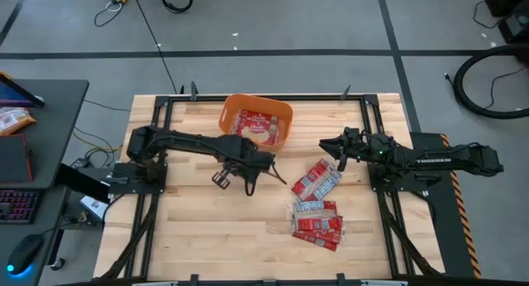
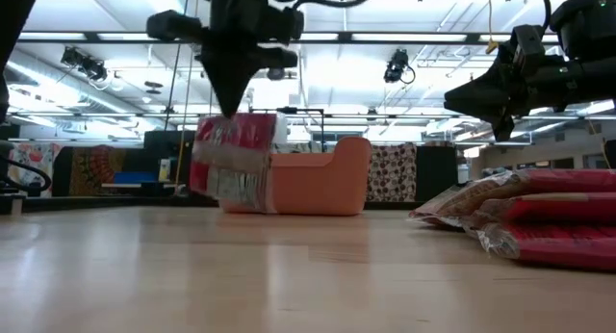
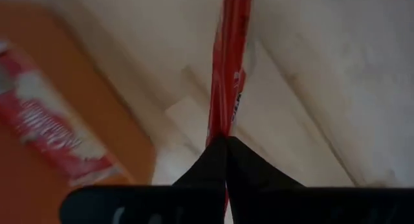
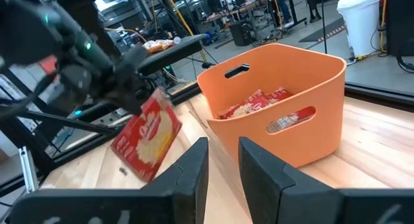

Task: Sort popcorn bags into baskets
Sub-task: Put the red popcorn bag into the orange bin

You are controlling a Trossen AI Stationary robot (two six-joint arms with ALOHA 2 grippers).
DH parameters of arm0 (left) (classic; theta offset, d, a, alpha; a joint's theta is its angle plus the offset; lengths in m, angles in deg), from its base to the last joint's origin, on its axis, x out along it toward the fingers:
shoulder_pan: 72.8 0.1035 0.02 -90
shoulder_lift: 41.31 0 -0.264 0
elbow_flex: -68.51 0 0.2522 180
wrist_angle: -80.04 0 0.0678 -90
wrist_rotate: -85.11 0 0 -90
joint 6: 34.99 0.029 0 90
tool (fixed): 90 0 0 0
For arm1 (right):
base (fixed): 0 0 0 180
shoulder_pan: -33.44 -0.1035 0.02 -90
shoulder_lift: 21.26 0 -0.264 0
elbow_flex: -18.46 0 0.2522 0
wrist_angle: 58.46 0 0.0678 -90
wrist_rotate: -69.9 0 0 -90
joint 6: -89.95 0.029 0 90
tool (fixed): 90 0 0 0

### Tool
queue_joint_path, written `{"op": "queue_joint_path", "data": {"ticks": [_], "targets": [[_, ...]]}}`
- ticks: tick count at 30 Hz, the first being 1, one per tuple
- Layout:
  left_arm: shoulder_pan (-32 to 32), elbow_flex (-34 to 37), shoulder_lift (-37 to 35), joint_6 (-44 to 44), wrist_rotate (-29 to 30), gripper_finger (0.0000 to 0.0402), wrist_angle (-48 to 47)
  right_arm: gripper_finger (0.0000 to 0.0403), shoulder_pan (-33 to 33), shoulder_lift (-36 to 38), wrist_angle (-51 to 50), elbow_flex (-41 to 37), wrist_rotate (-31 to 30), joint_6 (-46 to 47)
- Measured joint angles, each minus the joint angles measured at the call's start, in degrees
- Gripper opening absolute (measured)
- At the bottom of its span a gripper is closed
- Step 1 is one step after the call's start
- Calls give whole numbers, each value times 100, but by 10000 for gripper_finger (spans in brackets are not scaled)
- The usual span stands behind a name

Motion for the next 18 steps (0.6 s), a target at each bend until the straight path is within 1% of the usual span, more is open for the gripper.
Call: {"op": "queue_joint_path", "data": {"ticks": [7, 9, 11, 13, 14, 16, 18], "targets": [[364, -369, -399, -59, 271, 1, 30, 90, 0, -2, -7, -1, 0, 0], [488, -475, -476, -256, 137, 1, 68, 90, -1, -2, -4, 0, 0, -1], [597, -490, -510, -640, -249, 1, 193, 90, 1, -2, -8, -1, 0, 0], [640, -362, -467, -885, -661, 7, 235, 90, -1, -2, 0, -2, 0, -2], [606, -243, -417, -947, -735, 14, 260, 90, 0, -2, -5, 0, 0, 0], [461, 103, -365, -1016, -720, 33, 394, 90, -1, -2, -3, 0, 0, 0], [267, 503, -347, -1140, -496, 53, 703, 90, 1, 0, -5, -1, 0, 0]]}}
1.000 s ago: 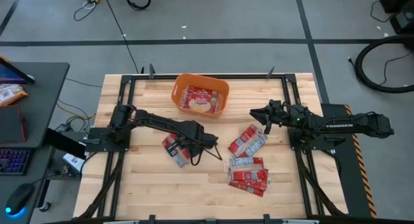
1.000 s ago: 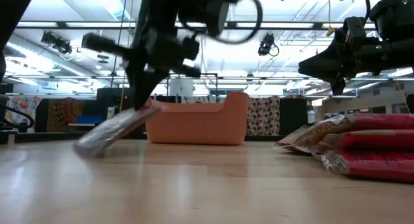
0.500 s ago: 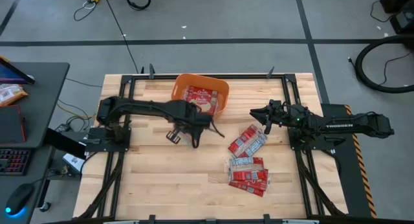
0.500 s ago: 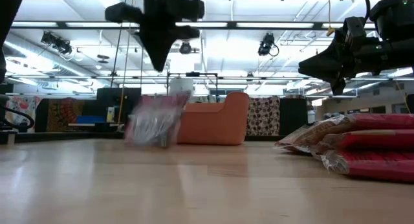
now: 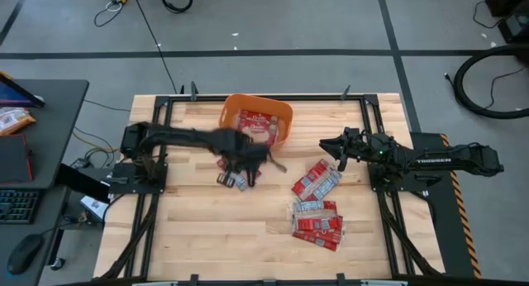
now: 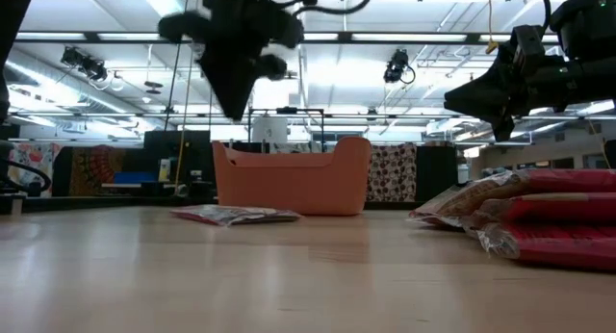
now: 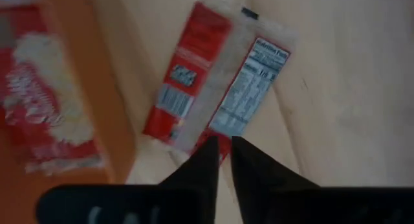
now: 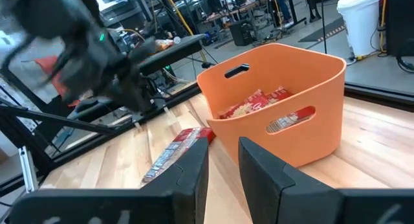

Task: Sort popcorn bags into baskets
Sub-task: Put the red popcorn bag into the orange bin

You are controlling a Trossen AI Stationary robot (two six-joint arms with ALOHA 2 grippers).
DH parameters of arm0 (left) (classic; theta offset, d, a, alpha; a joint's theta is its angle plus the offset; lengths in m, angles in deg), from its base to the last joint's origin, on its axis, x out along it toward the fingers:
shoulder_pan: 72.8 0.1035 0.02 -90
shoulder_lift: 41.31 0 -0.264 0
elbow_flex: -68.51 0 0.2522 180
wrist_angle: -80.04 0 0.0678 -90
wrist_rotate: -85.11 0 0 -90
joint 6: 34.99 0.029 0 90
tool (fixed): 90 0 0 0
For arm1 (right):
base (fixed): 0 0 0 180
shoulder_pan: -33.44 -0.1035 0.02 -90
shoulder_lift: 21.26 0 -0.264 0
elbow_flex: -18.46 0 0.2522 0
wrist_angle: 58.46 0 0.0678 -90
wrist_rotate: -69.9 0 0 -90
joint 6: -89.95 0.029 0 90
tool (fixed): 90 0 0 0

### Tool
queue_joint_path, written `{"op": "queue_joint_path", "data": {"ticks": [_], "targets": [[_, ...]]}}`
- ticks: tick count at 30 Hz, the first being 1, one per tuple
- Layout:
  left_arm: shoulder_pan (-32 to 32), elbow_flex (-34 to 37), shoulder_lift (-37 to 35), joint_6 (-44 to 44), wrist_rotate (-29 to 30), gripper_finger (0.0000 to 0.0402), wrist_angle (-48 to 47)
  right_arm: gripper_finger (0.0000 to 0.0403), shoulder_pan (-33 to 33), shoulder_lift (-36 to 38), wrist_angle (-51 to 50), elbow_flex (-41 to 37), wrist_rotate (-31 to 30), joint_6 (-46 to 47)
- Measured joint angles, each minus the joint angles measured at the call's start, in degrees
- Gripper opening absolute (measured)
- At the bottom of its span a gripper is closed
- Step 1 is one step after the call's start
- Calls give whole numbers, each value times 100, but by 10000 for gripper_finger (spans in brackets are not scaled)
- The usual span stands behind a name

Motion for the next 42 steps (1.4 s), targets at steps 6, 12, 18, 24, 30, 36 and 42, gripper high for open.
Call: {"op": "queue_joint_path", "data": {"ticks": [6, 12, 18, 24, 30, 36, 42], "targets": [[-466, 1094, 8, -66, 540, 116, 812, 90, 0, -2, 2, 0, 0, 0], [-664, 1960, 9, 6, 1403, 180, 1070, 90, -1, -2, 0, 1, 0, 0], [-746, 2786, 9, -88, 1503, 204, 1530, 90, 0, -2, -1, 1, 0, 0], [-956, 3335, 9, -81, 2612, 194, 2139, 90, 0, -2, 0, 1, 0, -1], [-1002, 3515, 9, -84, 2721, 187, 2411, 90, -2, -2, -1, 0, 0, 0], [-998, 3762, -12, -63, 2883, 172, 2893, 90, -2, -2, -1, 1, 0, -2], [-962, 3894, -18, -72, 2935, 133, 3053, 90, -2, -2, -1, 1, 0, -1]]}}
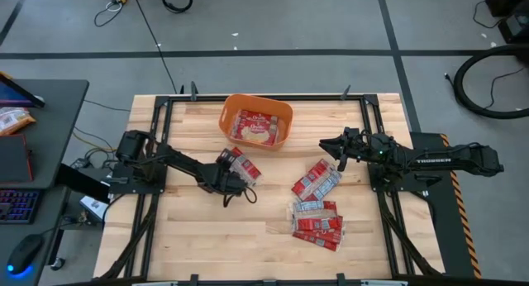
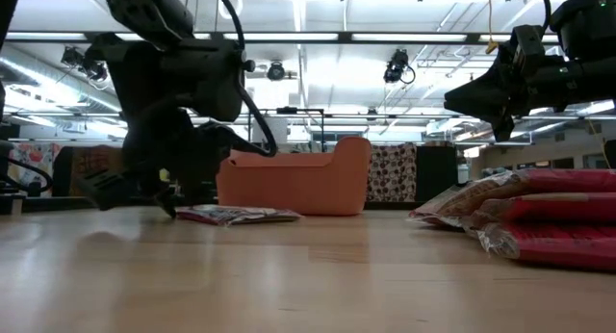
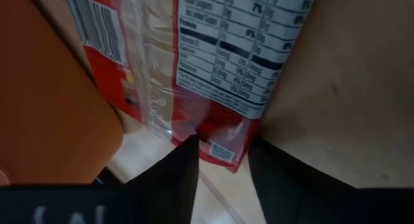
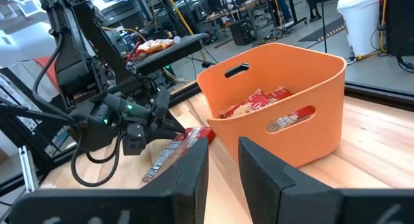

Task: Sort popcorn bags into baskets
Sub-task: Put the red popcorn bag into the orange bin

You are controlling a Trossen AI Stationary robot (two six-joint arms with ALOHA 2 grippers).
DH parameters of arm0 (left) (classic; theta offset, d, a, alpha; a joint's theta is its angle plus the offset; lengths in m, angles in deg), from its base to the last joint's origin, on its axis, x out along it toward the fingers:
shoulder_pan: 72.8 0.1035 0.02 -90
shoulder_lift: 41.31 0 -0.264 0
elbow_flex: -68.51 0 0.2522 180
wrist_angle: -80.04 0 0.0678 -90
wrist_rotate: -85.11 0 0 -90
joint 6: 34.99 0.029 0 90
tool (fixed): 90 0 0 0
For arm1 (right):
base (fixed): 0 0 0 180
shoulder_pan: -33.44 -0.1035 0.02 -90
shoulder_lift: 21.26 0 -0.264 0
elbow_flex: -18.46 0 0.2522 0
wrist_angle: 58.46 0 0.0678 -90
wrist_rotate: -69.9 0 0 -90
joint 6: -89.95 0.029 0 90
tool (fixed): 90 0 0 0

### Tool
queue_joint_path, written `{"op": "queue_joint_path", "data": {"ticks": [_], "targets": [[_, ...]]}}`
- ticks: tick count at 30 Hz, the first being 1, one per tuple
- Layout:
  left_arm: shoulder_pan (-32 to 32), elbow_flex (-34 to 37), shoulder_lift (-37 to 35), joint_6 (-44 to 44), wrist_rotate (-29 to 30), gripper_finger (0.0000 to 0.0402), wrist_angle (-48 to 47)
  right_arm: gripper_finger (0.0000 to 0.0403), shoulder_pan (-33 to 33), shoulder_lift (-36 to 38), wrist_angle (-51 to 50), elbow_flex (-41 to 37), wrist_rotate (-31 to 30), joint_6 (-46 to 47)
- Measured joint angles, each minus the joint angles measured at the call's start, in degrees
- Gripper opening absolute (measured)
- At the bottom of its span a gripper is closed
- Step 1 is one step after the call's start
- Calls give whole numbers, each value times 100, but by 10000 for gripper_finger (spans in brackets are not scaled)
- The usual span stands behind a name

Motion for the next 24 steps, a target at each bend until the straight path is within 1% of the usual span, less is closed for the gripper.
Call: {"op": "queue_joint_path", "data": {"ticks": [3, 7, 8, 12, 14, 16, 20, 22, 24], "targets": [[6, 71, -3, -11, -103, 92, 49, 90, 0, 0, 0, 0, 0, 0], [7, 91, 3, -124, -182, 19, 102, 90, 2, 0, 0, 0, 0, -1], [13, 89, 6, -185, -181, 12, 129, 90, 2, 0, -2, -2, 0, 1], [19, 27, -21, -343, -348, 7, 17, 90, 1, 0, 0, -1, 0, 1], [32, -160, -82, -413, -716, 5, -325, 90, 1, 0, 0, -2, -1, 1], [82, -442, -165, -498, -1161, 4, -734, 90, 1, 0, 0, 0, 0, -1], [326, -1227, -412, -748, -2061, 3, -1355, 90, 0, 1, 0, 1, 0, 1], [482, -1610, -439, -776, -2319, 2, -1665, 90, 1, 0, -1, 0, -1, 1], [608, -2030, -449, -783, -2399, 2, -1930, 90, 2, 2, 0, -1, 0, 1]]}}
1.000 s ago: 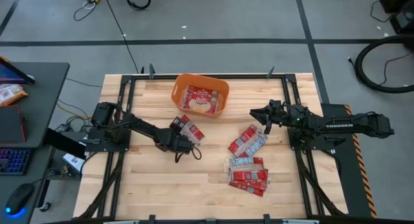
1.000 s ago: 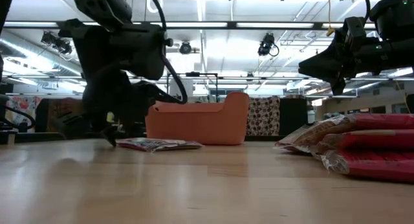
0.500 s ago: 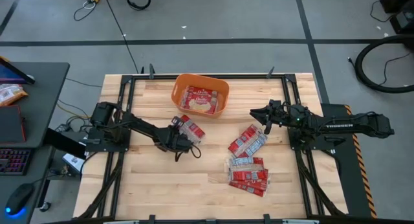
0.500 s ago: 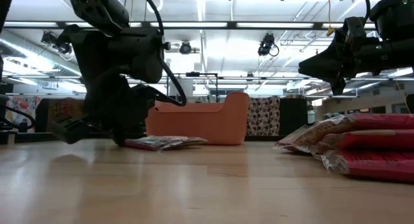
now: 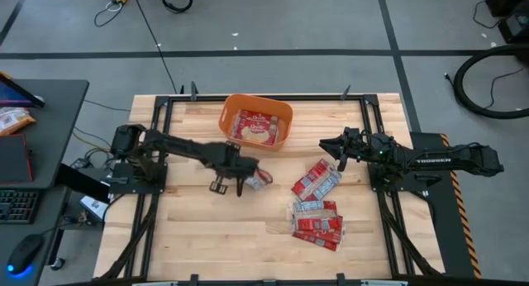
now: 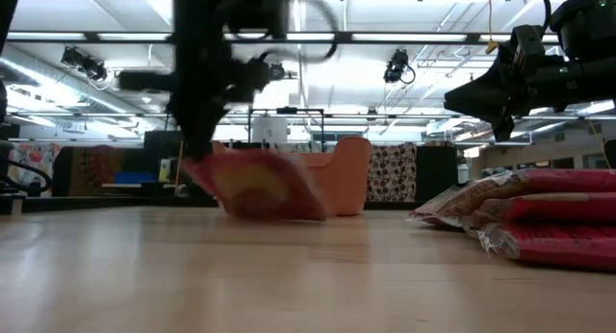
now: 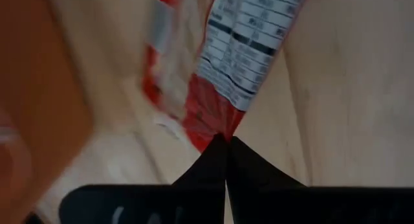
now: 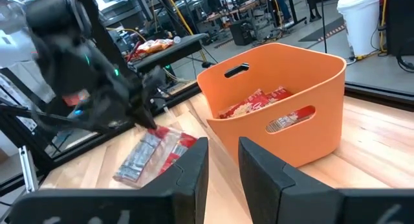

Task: Sort popcorn bags into baskets
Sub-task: Put the red popcorn bag into the orange bin

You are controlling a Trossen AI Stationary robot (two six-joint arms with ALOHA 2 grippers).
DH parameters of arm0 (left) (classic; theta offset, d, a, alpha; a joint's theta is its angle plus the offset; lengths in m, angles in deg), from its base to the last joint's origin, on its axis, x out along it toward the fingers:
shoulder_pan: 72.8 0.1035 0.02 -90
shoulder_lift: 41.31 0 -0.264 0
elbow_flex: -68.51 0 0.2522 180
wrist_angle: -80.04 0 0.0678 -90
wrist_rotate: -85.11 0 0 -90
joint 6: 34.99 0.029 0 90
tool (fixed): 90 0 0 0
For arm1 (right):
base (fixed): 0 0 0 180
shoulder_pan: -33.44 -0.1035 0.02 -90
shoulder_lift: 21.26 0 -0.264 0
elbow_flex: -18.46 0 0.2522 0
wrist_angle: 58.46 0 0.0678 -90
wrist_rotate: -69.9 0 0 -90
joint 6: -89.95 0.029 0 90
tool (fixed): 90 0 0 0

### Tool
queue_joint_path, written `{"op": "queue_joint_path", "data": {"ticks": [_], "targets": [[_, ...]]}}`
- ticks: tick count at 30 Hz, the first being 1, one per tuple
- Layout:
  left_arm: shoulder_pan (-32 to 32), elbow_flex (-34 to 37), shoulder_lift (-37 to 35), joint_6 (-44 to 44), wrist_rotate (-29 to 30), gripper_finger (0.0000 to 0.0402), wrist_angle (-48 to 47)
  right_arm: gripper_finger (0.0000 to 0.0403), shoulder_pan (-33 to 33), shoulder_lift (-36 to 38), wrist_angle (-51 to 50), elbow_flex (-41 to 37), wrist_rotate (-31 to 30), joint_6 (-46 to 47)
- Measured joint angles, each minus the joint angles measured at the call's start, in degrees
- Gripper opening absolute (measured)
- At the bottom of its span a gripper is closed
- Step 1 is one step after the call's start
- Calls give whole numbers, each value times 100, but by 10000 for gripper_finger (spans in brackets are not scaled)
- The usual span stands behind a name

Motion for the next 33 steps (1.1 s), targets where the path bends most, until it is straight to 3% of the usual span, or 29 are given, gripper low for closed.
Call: {"op": "queue_joint_path", "data": {"ticks": [6, 15, 23, 28, 33], "targets": [[407, -998, -7, 163, -252, 1, -227, 90, -1, -1, 0, 2, 0, -1], [832, -1489, -13, 357, -435, 1, -312, 90, 0, -2, -1, 2, 0, -1], [1405, -2496, -13, 476, -1135, 1, -1454, 90, 0, -2, -1, 1, 0, -2], [1854, -3194, -25, 478, -1148, 0, -1972, 90, 0, -2, 0, 0, 0, 0], [2310, -3320, 18, 654, -1148, 0, -1919, 90, 0, -2, 0, 1, 0, -1]]}}
